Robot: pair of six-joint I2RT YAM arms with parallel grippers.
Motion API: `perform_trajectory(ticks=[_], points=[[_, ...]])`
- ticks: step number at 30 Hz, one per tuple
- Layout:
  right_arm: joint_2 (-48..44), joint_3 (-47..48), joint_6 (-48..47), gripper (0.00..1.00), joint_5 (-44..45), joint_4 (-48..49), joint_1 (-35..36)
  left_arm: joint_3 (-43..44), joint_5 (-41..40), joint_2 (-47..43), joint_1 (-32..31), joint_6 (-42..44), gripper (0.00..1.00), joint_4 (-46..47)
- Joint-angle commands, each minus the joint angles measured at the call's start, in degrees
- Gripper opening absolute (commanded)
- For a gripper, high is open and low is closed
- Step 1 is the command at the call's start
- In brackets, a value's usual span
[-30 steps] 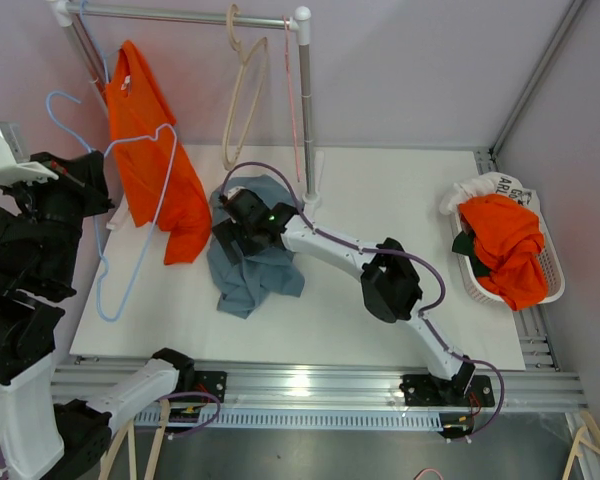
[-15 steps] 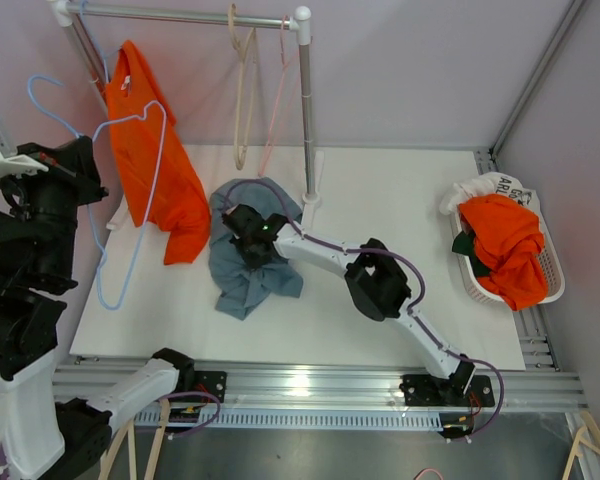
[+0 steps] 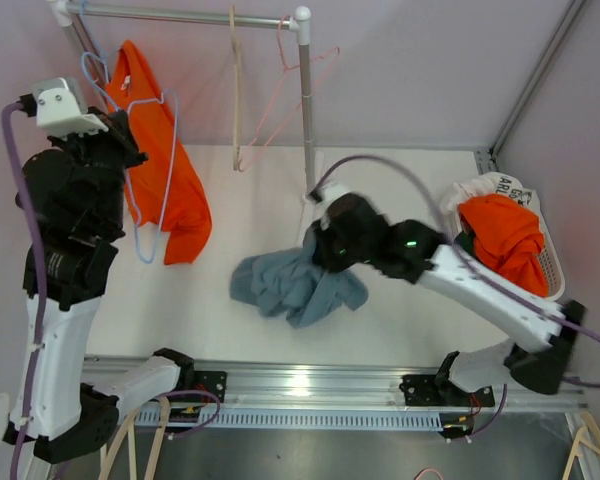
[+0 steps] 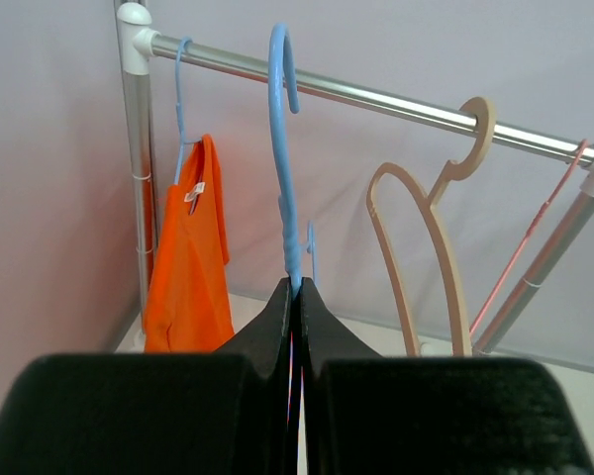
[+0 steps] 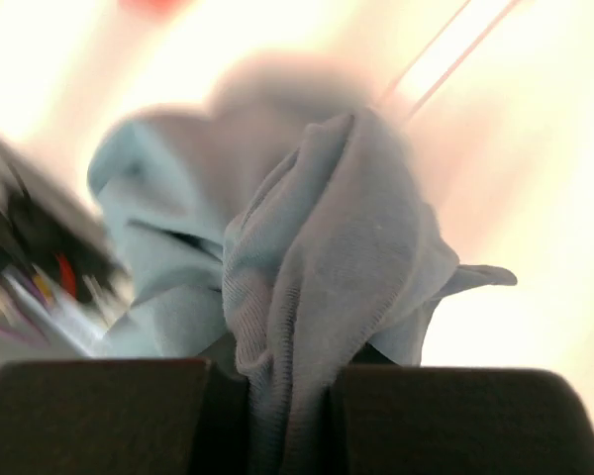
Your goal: Remove the t-shirt from the hanger
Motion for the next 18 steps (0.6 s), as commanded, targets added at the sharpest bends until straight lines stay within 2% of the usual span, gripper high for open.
perform_trajectory(ticks=[1,3,4,6,7,10,11,13,16,17,18], points=[[-11.01,10.86,1.78,0.0,11.3,-5.41,-6.61,-0.96,0.46,0.69,0.81,3.98,0.01,10.43],[-12.34,17.96,0.21,0.0,16.3,-7.52,-10.38,-0.79,-1.29,1.39,1.07,5.74,0.01,13.49],[-11.74,21.05,-0.84,0.0,17.2,-8.58,-15.19,-0.61,-1.38,1.83,1.34,5.66,0.01,14.21],[-8.06,28.51,-3.66,0.0,21.74,-12.95,-19.87,0.61,-1.73,2.8,1.78,5.48,0.0,14.92],[-6.99,35.77,-4.62,0.0,22.04,-13.68,-24.51,1.75,-1.91,3.41,1.78,5.48,0.01,14.92],[-3.75,47.3,-6.92,0.0,17.76,-15.52,-32.79,0.81,-3.22,4.74,1.95,6.71,0.01,18.77],[-2.86,49.88,-7.18,0.0,16.69,-16.23,-37.78,-0.94,-3.32,4.39,2.3,7.41,0.01,20.61],[-0.49,54.2,-7.8,0.0,15.63,-18.86,-41.68,-2.1,-1.66,4.39,2.92,7.24,0.01,23.86],[-0.56,51.69,-7.8,0.0,14.92,-18.87,-48.88,-1.75,0.54,6.75,3.88,6.71,0.01,24.58],[-2.31,44.27,-7.45,0.0,13.44,-17.65,-50.99,-1.32,1.07,7.63,4.06,6.63,0.01,25.28],[-3.72,39.32,-7.01,0.0,11.86,-13.64,-56.14,-0.61,1.51,9.38,4.5,6.36,0.01,25.29]])
